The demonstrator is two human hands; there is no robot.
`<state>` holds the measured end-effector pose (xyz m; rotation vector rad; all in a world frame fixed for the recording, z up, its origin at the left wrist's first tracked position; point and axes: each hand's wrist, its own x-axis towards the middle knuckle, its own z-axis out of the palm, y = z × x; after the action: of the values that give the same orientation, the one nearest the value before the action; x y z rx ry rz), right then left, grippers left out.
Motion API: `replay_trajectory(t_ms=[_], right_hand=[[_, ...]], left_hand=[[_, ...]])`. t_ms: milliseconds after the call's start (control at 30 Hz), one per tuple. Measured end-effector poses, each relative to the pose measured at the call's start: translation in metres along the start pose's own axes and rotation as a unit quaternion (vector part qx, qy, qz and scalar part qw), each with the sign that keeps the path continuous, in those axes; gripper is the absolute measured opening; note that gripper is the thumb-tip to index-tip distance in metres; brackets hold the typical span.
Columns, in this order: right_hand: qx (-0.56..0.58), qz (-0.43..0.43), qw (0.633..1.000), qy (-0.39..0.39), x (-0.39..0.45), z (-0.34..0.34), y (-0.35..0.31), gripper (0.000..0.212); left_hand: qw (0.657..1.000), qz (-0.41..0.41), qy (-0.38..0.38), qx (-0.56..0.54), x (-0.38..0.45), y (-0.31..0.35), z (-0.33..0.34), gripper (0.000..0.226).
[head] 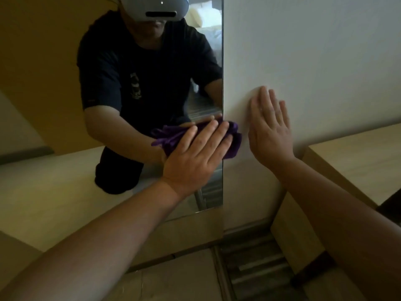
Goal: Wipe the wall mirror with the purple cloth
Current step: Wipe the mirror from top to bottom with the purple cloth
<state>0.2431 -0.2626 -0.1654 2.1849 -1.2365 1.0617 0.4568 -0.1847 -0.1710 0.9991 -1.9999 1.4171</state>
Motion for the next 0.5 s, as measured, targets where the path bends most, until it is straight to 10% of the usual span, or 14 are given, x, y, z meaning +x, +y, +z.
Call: replay_trajectory(t_ms=[500], right_hand=[[0.023, -0.012, 0.997, 0.079, 0.002, 0.019, 0.004, 0.058]], left_hand=[[0.971, 0.150, -0.186, -0.026, -0.179, 0.078, 0.039, 0.049]])
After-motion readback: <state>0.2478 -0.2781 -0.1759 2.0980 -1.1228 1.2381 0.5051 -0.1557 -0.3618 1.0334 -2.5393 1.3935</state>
